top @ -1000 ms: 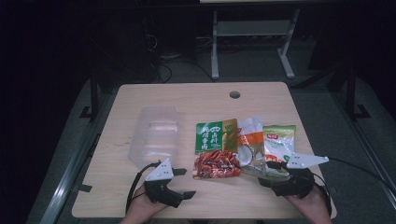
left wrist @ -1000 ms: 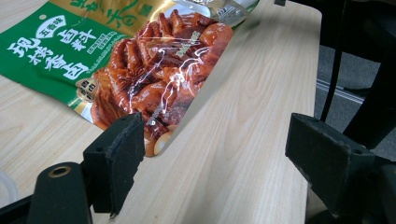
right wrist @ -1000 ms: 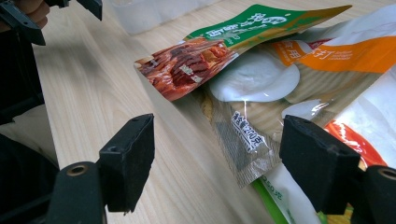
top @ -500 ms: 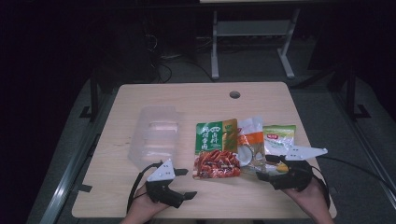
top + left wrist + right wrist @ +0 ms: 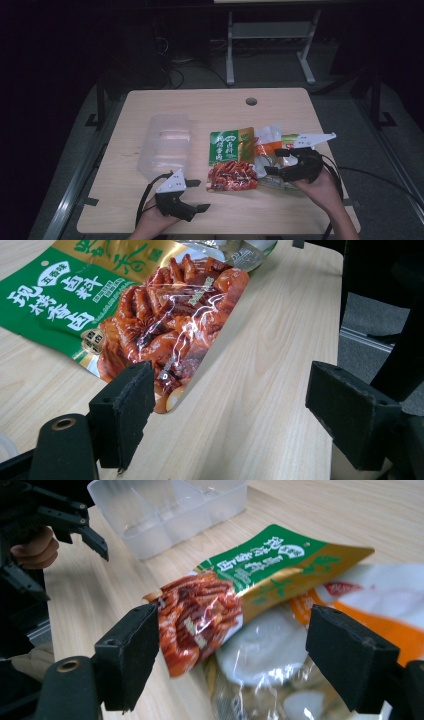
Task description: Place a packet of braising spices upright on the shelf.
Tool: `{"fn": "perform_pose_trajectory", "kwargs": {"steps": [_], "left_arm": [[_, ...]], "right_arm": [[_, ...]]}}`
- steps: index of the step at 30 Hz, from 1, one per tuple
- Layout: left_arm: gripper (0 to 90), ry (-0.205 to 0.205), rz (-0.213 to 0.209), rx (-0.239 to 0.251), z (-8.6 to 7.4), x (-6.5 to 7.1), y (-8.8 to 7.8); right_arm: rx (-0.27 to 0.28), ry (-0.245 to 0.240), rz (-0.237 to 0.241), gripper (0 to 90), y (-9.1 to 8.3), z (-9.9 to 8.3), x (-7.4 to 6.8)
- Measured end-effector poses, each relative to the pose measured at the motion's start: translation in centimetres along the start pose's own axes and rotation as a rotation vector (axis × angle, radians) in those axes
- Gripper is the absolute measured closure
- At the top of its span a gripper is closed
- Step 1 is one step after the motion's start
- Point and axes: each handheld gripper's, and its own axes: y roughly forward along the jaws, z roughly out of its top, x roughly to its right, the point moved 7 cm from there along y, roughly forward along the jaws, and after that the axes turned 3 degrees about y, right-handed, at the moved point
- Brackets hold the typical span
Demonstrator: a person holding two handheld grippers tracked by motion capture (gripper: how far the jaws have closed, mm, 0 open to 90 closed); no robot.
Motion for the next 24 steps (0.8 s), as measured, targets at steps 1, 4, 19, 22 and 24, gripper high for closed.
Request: {"fn": "perform_pose_trajectory", "kwargs": {"steps": [1, 4, 19, 22, 24], "left_arm": [[19.6, -0.001, 0.0, 0.0, 0.0, 0.0, 0.0], [19.6, 0.002, -0.002, -0.003, 0.0, 0.0, 0.1], [19.7, 0.019, 0.004, 0.0, 0.2, 0.0, 0.0], [19.7, 0.022, 0.003, -0.005, 0.2, 0.0, 0.1], [19.7, 0.024, 0.002, -0.007, 0.2, 0.0, 0.1]], "right_arm": [[0.0, -0.004, 0.004, 21.0, 0.2, 0.4, 0.1], [-0.017, 0.0, -0.001, 21.9, 0.8, 1.6, 0.6], [-0.142, 0.061, -0.023, 24.4, 5.2, 4.4, 3.6], [-0.172, 0.083, -0.031, 24.3, 5.9, 4.9, 4.1], [-0.182, 0.093, -0.042, 24.8, 6.3, 5.2, 4.5]]}}
